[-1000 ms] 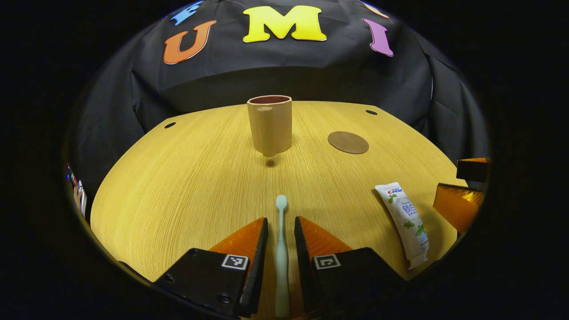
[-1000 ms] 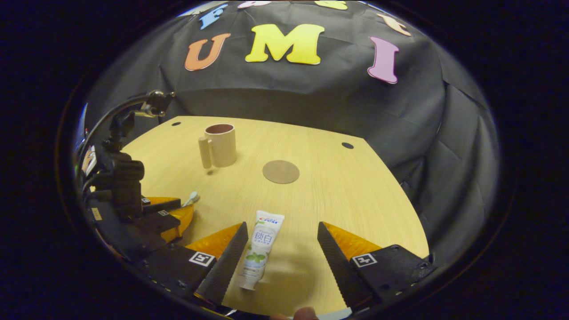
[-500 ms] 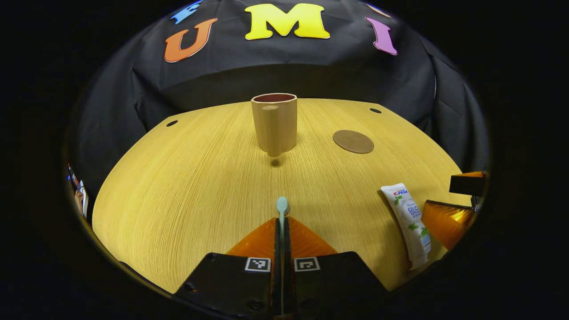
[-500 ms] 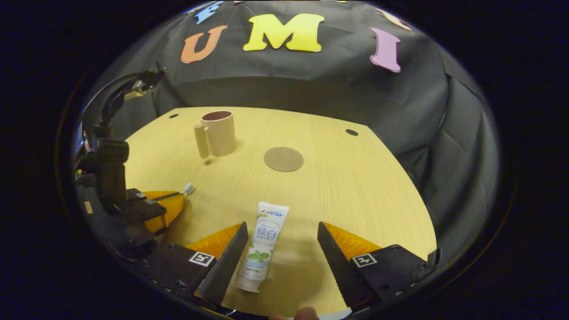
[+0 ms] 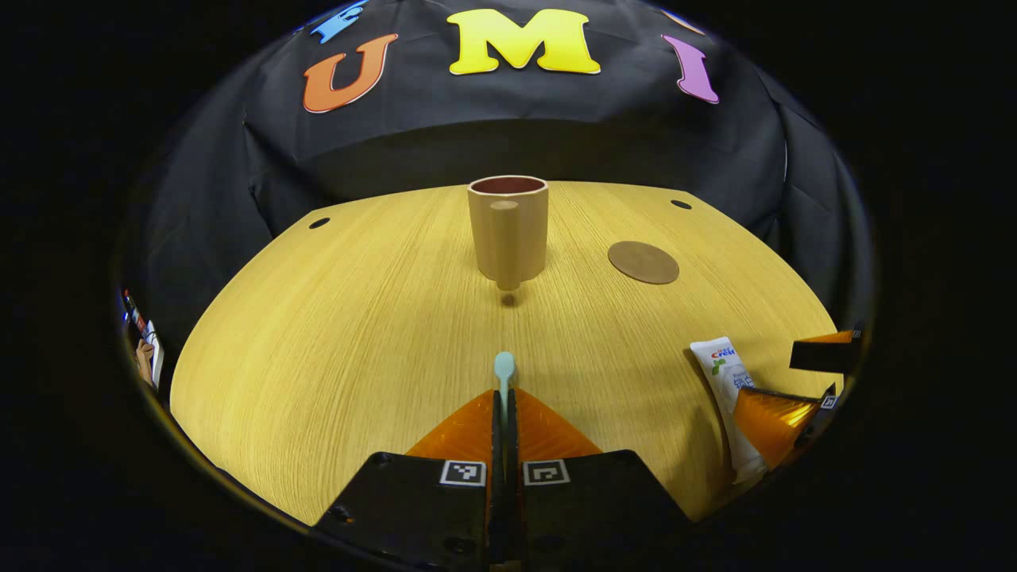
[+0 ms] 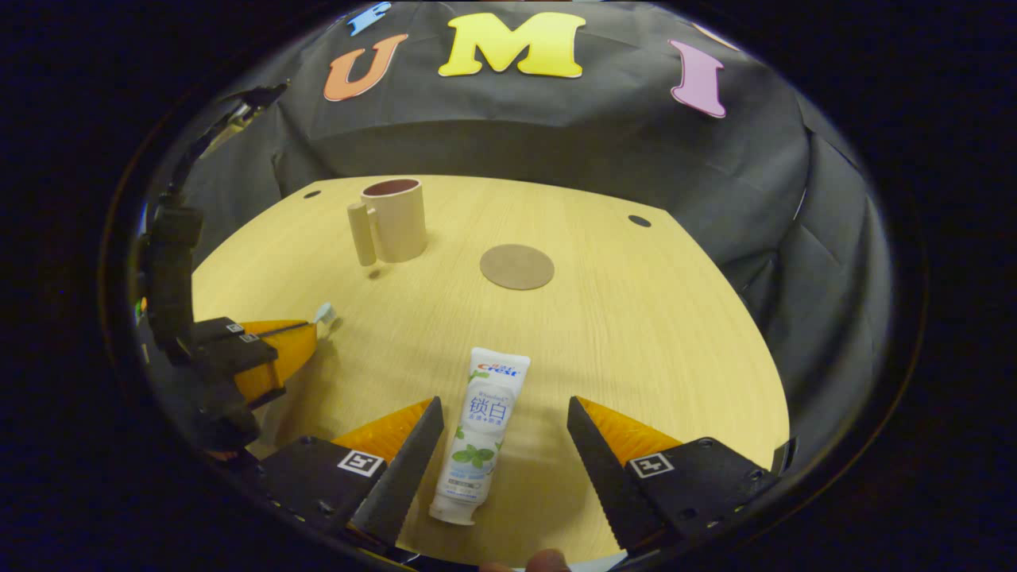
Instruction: Put the toothbrush and toothpaste on the desktop into the cup, then pick up the cup and place it on the coaster on the desktop.
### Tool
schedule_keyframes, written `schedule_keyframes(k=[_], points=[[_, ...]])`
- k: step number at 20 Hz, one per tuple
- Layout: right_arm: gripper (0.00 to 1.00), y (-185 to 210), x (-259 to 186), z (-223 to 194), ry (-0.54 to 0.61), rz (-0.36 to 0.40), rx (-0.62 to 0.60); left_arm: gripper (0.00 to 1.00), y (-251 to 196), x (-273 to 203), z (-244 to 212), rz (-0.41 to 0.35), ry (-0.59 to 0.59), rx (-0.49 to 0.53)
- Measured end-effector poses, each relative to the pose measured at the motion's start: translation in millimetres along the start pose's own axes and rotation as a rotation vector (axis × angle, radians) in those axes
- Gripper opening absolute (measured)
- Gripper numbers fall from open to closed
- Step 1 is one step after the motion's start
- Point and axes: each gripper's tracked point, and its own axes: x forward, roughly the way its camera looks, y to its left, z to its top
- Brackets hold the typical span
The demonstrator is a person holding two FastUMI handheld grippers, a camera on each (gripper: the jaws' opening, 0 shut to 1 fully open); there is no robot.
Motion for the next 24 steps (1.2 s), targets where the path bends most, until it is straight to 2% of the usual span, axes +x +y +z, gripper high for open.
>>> schedule_keyframes(k=[1, 2, 3, 7, 8, 9, 10, 11, 12, 13, 16, 17, 19, 20, 21, 22, 24], points=[[0.96, 1, 2, -3, 0.012, 0.002, 0.003, 0.03, 3, -1, 3, 0.004, -0.005, -0.006], [0.99, 2, 3, -5, 0.023, 0.003, 0.007, 0.03, 5, -3, 6, 0.007, -0.011, -0.01], [0.96, 5, 5, -7, 0.035, 0.007, 0.012, 0.03, 7, -5, 11, 0.01, -0.019, -0.013], [0.96, 12, 11, -20, 0.098, 0.024, 0.021, 0.03, 12, -10, 25, 0.018, -0.049, -0.022], [0.93, 13, 12, -22, 0.11, 0.024, 0.028, 0.04, 13, -11, 27, 0.019, -0.056, -0.025], [0.87, 14, 13, -23, 0.118, 0.023, 0.038, 0.03, 13, -12, 29, 0.019, -0.062, -0.026], [0.76, 13, 15, -26, 0.128, 0.024, 0.045, 0.03, 15, -13, 33, 0.021, -0.068, -0.027], [0.73, 13, 16, -28, 0.135, 0.024, 0.049, 0.04, 16, -13, 36, 0.024, -0.076, -0.029], [0.65, 14, 16, -29, 0.14, 0.031, 0.052, 0.03, 17, -14, 37, 0.025, -0.082, -0.031], [0.63, 15, 16, -30, 0.145, 0.034, 0.053, 0.03, 18, -15, 40, 0.028, -0.089, -0.032], [0.41, 17, 18, -30, 0.154, 0.037, 0.061, 0.03, 19, -16, 50, 0.03, -0.111, -0.028], [0.41, 18, 18, -29, 0.154, 0.038, 0.061, 0.03, 21, -16, 53, 0.031, -0.12, -0.03], [0.35, 18, 18, -27, 0.156, 0.035, 0.064, 0.03, 23, -17, 63, 0.036, -0.141, -0.027], [0.28, 17, 18, -26, 0.157, 0.032, 0.071, 0.03, 26, -18, 67, 0.038, -0.154, -0.029], [0.28, 18, 18, -24, 0.153, 0.035, 0.081, 0.03, 28, -17, 74, 0.04, -0.167, -0.031], [0.22, 18, 16, -24, 0.15, 0.04, 0.09, 0.03, 32, -16, 81, 0.043, -0.181, -0.034], [0.22, 17, 11, -18, 0.135, 0.054, 0.088, 0.03, 39, -16, 98, 0.05, -0.216, -0.043]])
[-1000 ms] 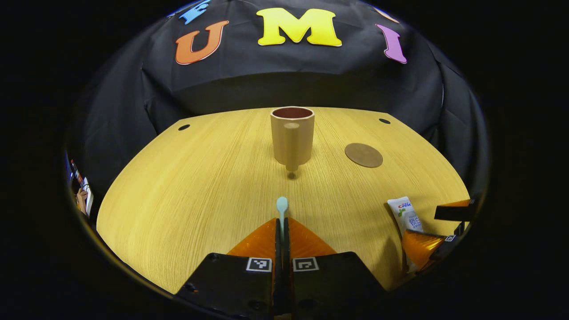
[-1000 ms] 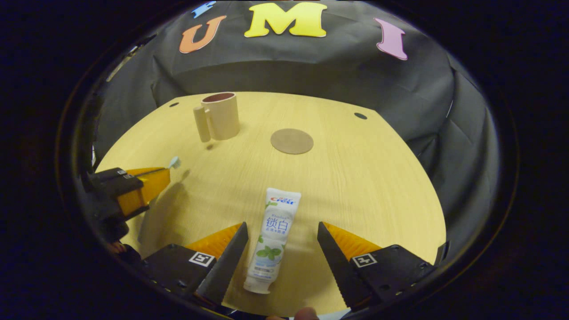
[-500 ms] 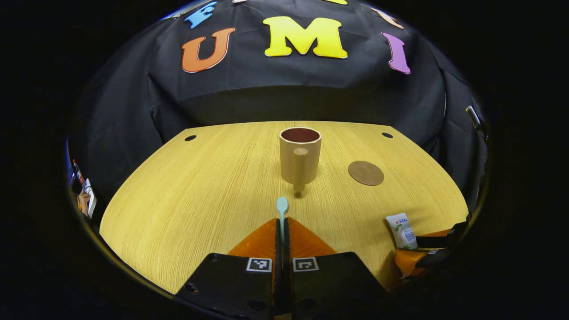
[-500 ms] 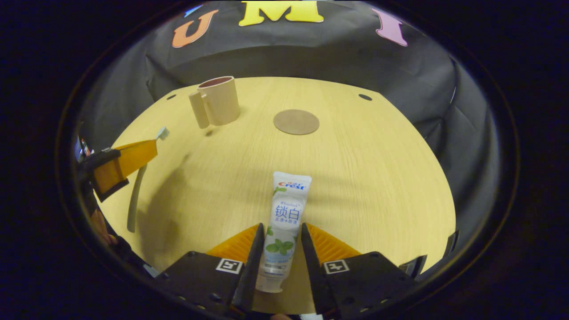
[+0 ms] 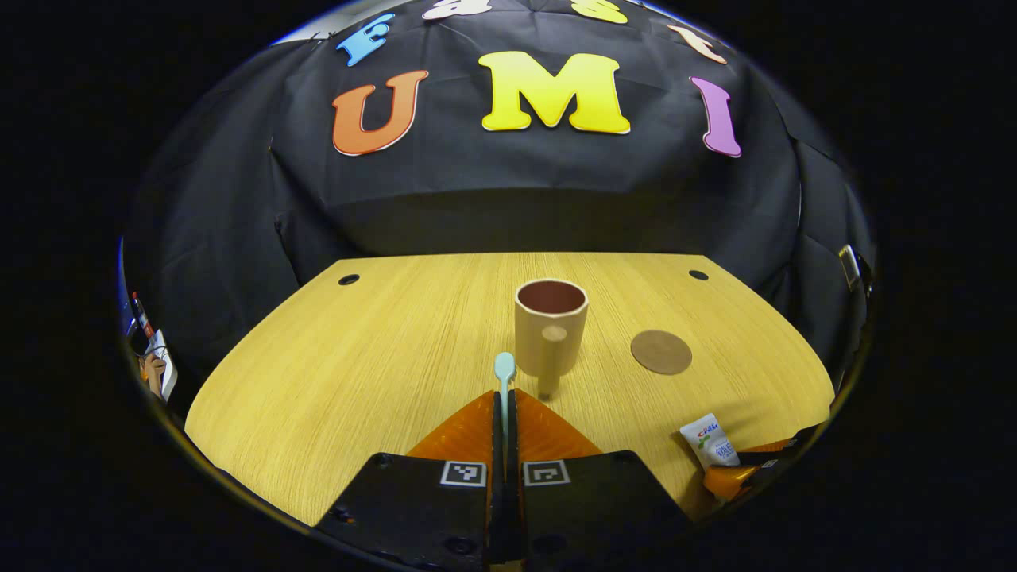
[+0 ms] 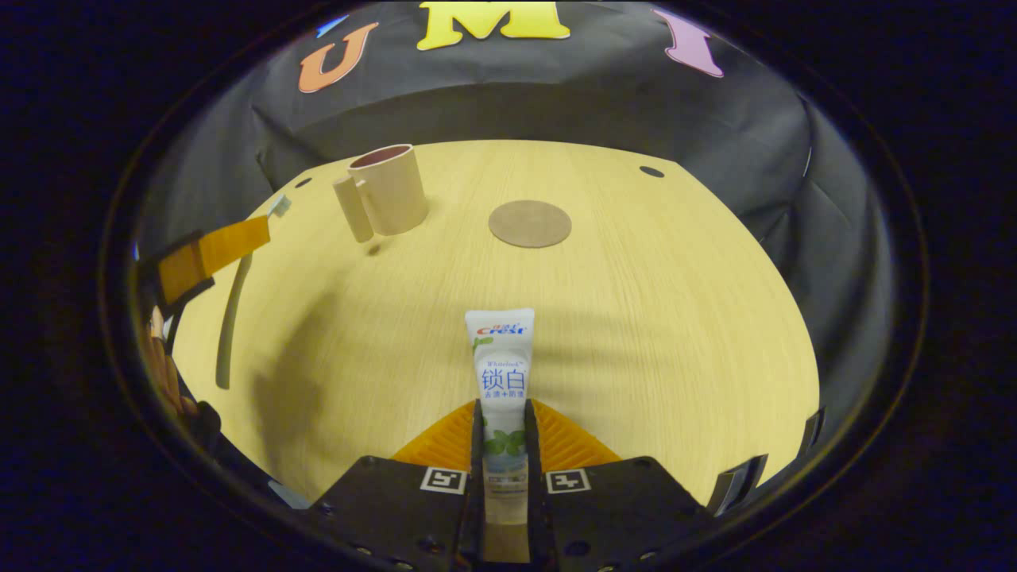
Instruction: Put the toothbrush and toothpaste on the desktop into the cup, then pick up the cup and place it on the coaster on the desktop.
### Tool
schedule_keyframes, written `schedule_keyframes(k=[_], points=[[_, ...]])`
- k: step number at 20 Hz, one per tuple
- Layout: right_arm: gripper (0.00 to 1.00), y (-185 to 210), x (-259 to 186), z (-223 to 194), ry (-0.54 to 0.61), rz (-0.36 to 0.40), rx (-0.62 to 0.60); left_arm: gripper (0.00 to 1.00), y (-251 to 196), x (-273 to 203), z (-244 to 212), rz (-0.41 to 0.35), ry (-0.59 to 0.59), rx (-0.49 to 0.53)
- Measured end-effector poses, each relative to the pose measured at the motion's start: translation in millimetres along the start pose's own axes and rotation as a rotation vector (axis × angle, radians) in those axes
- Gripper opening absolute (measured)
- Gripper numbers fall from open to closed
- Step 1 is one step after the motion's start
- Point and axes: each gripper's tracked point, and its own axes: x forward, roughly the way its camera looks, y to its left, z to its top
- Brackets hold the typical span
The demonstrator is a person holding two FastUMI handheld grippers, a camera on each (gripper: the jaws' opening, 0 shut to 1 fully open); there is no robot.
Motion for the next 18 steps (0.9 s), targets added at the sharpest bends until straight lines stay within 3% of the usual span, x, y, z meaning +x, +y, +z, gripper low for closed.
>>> schedule_keyframes(k=[7, 18], points=[[0.22, 10, -18, 39, -0.094, 0.048, 0.005, 0.03, 6, 24, 57, -0.003, -0.134, 0.021], [0.21, -20, -51, 84, -0.203, 0.016, -0.012, 0.03, -11, 61, 163, -0.073, -0.414, -0.064]])
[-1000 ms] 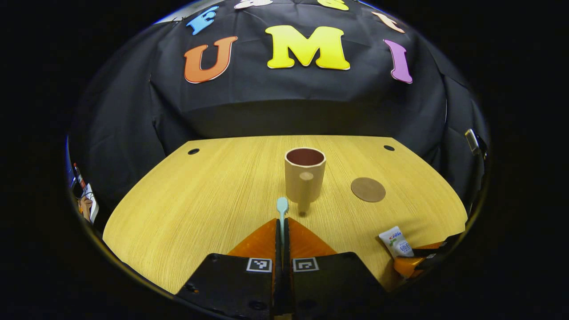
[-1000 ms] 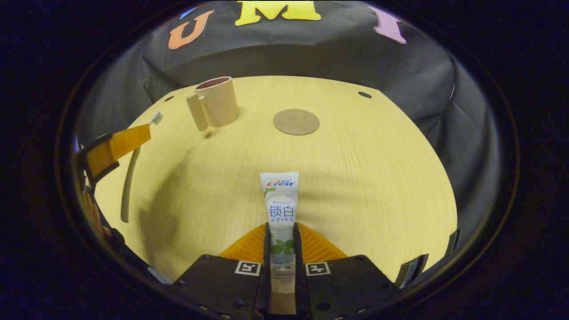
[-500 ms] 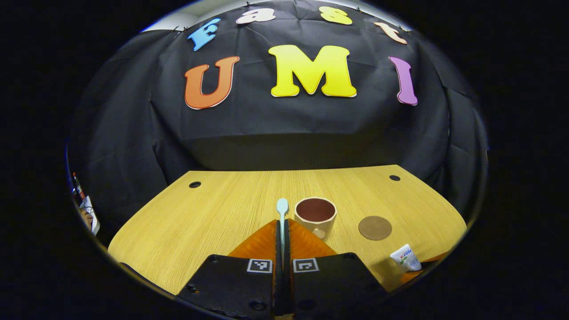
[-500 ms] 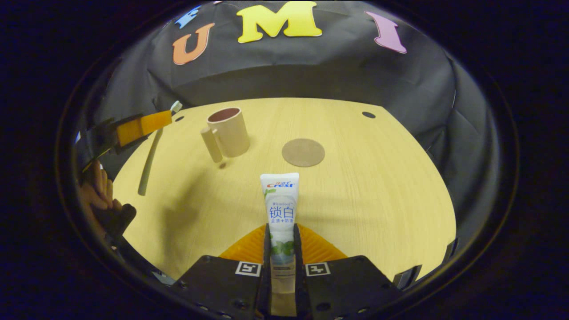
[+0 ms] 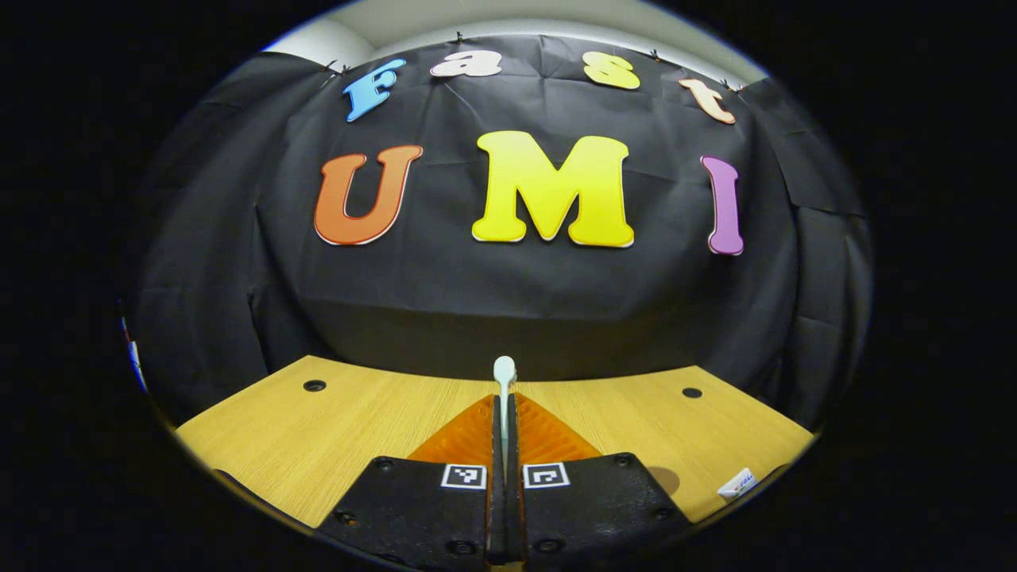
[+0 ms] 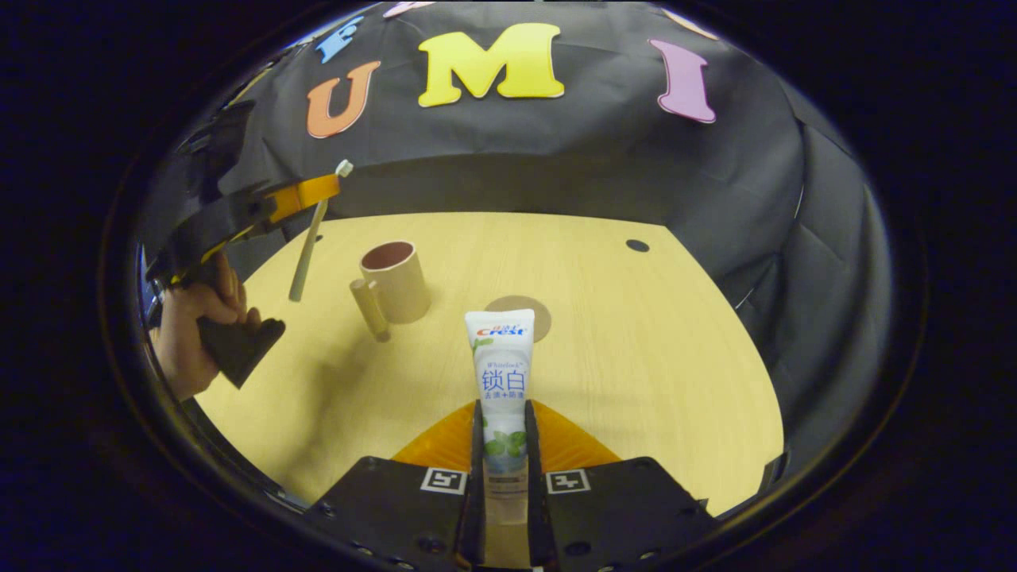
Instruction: Put the toothbrush and toothpaste on the desktop into the cup, then pick up the cup and place it on the coaster on the desktop.
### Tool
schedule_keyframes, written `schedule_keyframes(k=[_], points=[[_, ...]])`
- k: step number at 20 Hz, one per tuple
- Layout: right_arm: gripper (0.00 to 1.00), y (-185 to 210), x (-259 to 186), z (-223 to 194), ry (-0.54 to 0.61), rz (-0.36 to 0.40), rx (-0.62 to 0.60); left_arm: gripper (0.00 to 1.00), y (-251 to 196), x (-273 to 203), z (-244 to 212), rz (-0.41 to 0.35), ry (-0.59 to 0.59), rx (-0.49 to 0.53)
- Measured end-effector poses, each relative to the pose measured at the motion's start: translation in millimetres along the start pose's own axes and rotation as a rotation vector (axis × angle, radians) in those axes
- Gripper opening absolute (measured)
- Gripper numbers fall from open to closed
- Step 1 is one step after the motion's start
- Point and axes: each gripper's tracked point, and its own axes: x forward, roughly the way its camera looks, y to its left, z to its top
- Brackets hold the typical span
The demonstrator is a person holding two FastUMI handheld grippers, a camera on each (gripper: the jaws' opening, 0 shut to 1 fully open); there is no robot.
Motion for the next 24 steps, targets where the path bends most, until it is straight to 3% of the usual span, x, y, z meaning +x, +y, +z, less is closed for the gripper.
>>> schedule_keyframes(k=[8, 24], points=[[0.18, -3, 12, -1, 0.001, 0.038, 0.032, 0.02, -4, 46, 48, -0.016, -0.211, -0.061], [0.22, -16, 38, -4, 0.026, 0.051, 0.043, 0.03, -26, 68, 4, -0.051, -0.154, -0.064]])
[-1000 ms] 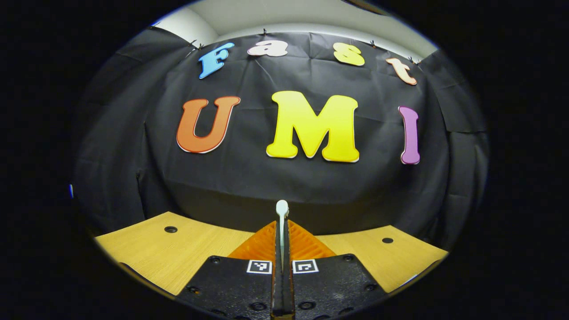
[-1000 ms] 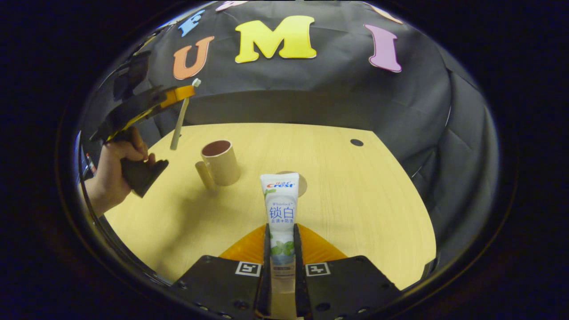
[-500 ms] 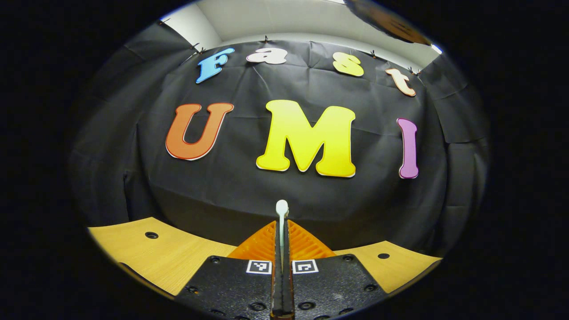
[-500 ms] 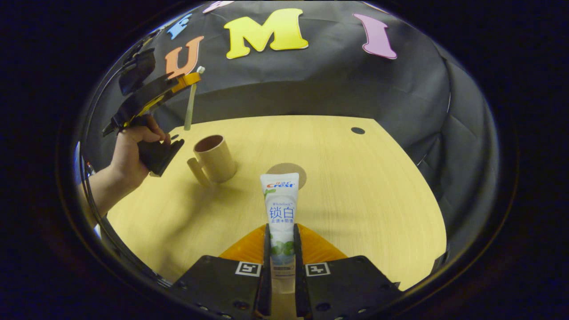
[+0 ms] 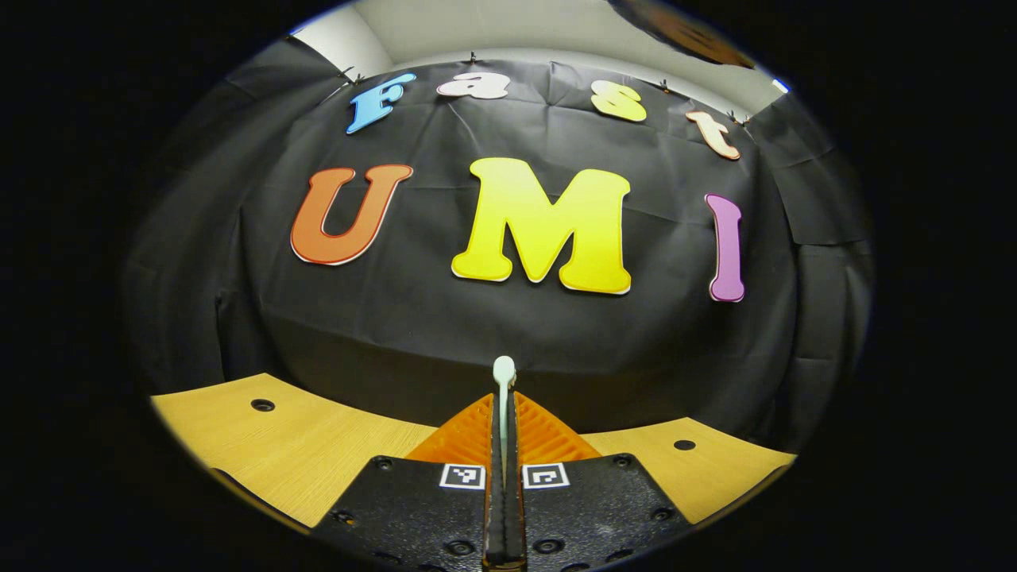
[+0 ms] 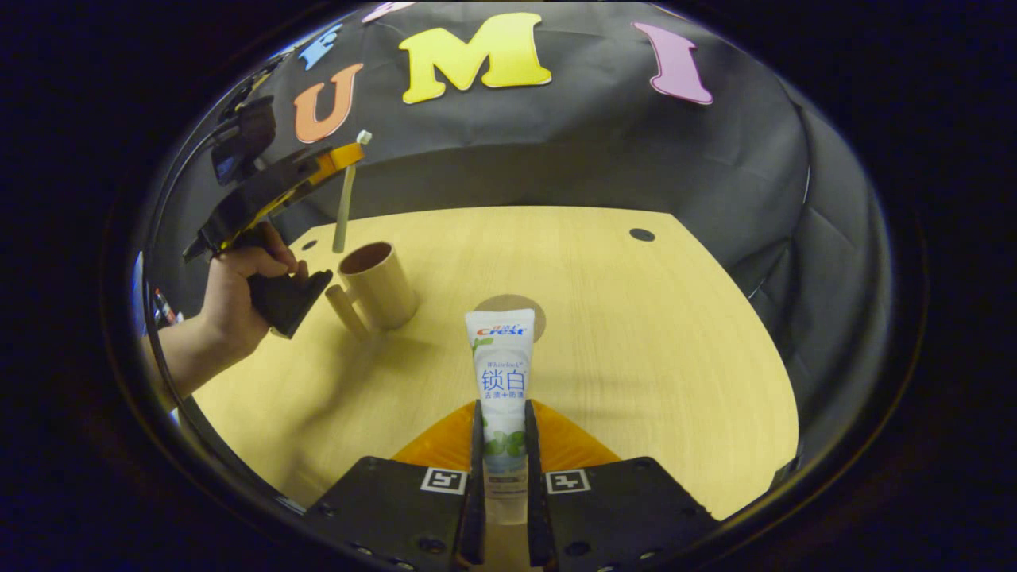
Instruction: Put the toothbrush and toothpaste on the desktop into the cup, then pick up the cup and place it on the coaster on the desktop.
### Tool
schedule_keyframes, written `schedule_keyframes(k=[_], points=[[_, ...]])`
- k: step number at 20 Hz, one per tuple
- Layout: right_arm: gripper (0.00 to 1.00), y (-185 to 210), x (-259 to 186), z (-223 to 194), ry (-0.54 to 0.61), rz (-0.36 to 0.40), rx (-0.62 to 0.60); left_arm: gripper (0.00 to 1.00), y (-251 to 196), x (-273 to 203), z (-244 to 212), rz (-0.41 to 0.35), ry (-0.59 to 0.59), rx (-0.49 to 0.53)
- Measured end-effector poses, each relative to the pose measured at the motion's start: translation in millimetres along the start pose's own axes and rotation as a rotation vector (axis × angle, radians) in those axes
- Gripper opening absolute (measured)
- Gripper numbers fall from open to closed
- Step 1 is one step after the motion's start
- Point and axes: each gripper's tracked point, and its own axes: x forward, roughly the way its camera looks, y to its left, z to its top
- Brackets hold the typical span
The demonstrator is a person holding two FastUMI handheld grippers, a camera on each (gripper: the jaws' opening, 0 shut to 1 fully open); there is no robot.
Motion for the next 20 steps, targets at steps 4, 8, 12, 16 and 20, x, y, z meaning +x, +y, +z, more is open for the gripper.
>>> schedule_keyframes(k=[4, 8, 12, 16, 20], points=[[0.21, 1, 0, -3, 0.005, 0.003, 0.0, 0.04, -2, 0, -1, -0.009, 0.001, -0.002], [0.21, 0, 1, -4, 0.009, 0.003, 0.002, 0.05, -3, -1, -7, -0.011, 0.01, 0.011], [0.21, -2, 2, -7, 0.008, 0.002, 0.005, 0.05, -7, -10, -17, -0.022, 0.035, 0.021], [0.21, -1, 1, -10, 0.007, 0.012, 0.0, 0.36, -21, -22, -27, -0.07, 0.061, 0.045], [0.21, 4, -2, -10, 0.0, 0.024, -0.012, 0.9, -19, -32, -33, -0.058, 0.09, 0.036]])
